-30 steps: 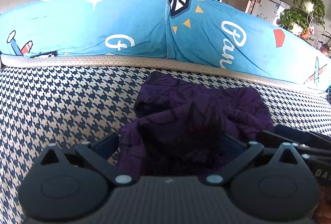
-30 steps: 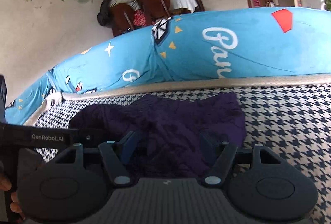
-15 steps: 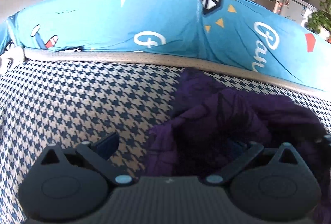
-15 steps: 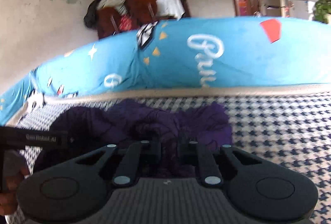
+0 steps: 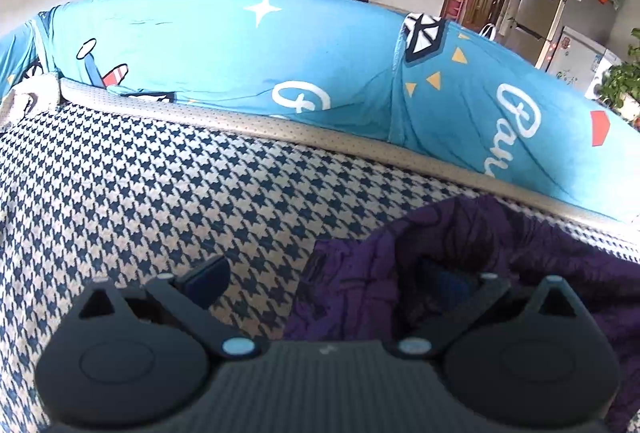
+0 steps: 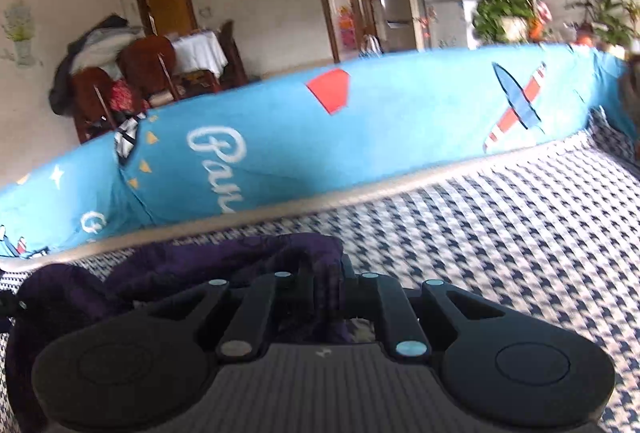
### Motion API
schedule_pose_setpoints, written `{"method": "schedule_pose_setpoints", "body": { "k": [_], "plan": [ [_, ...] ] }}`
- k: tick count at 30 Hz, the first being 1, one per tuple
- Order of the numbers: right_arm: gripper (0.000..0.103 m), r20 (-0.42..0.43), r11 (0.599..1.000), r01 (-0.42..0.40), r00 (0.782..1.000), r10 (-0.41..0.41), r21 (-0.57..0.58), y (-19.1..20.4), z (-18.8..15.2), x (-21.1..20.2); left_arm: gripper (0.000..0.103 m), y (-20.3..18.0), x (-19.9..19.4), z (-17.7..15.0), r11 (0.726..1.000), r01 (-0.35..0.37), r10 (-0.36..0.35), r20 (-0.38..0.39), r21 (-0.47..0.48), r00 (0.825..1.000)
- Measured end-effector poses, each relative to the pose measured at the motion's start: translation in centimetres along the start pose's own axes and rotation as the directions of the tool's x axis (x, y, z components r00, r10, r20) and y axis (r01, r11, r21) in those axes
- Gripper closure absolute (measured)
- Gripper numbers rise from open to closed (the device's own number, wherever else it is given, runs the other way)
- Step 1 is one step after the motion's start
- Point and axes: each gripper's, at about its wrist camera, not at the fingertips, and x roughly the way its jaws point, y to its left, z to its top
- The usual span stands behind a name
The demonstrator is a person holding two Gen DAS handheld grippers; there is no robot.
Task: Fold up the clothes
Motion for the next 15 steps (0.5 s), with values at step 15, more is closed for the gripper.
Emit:
{"method": "schedule_pose_setpoints", "body": {
  "k": [15],
  "plan": [
    [0.059,-0.054,0.999,-0.043,0.998,0.041,-0.031,-2.5,-0.3,-1.4,0.0,-4.0,-0.4,-0.3,0.988,0.116,-0.12,0.038,0.105,0.992]
  ]
}}
